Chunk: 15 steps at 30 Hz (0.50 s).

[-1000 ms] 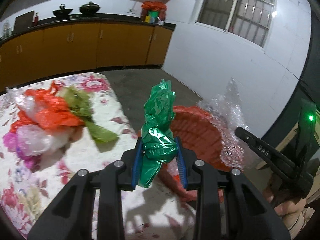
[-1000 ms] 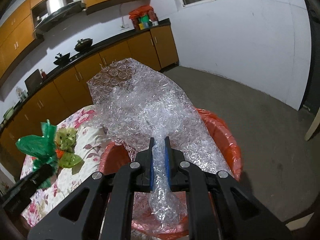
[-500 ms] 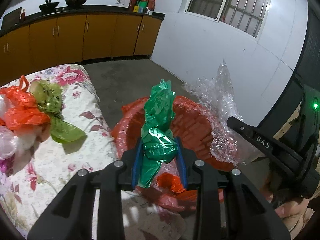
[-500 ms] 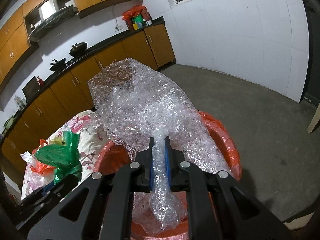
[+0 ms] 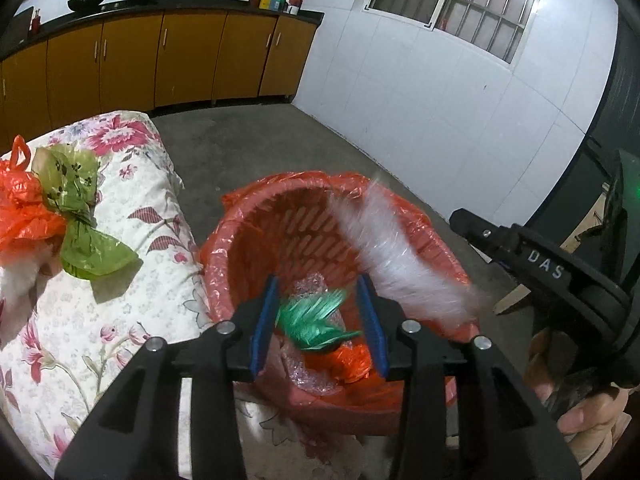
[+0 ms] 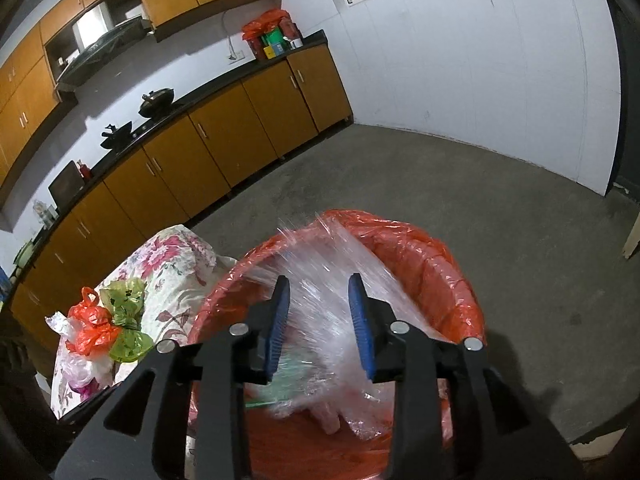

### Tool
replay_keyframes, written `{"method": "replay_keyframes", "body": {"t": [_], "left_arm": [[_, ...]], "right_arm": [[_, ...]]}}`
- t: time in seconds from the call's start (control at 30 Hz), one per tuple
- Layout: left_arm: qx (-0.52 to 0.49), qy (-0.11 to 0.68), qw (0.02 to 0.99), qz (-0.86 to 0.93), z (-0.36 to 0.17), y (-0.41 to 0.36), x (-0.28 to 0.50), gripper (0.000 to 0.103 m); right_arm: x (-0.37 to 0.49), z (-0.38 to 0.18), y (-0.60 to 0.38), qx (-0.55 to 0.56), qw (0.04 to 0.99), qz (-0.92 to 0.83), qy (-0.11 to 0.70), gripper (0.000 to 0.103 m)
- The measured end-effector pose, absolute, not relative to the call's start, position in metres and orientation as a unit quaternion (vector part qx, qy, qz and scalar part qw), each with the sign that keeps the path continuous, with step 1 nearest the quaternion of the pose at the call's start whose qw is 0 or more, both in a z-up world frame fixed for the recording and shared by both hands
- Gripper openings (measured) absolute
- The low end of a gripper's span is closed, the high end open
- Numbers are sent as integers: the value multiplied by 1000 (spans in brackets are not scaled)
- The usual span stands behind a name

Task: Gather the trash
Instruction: 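Open the right tool to drop bubble wrap while the left tool drops the green bag, then reach the right tool to the table and grasp the green-yellow bag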

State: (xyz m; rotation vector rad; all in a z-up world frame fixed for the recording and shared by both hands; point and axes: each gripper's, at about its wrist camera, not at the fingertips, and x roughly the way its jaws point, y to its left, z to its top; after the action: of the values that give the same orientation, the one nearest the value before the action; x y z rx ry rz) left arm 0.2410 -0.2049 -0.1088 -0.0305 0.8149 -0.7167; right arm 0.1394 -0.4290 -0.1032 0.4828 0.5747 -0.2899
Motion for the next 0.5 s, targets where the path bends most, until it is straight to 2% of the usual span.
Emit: {"method": "replay_keyframes", "body": {"t": [0.17, 0.3, 0.5], "left_arm": [[-13, 388, 863, -324, -110, -194, 241, 43], [-13, 371, 884, -284, -103, -167, 239, 53], [-9, 351, 912, -213, -93, -110, 237, 57]], "right_arm": [[137, -101, -431, 230, 921, -145, 280, 34], [137, -95, -424, 211, 927, -137, 279, 34], [145, -87, -391, 178, 937, -94, 285, 34]]}}
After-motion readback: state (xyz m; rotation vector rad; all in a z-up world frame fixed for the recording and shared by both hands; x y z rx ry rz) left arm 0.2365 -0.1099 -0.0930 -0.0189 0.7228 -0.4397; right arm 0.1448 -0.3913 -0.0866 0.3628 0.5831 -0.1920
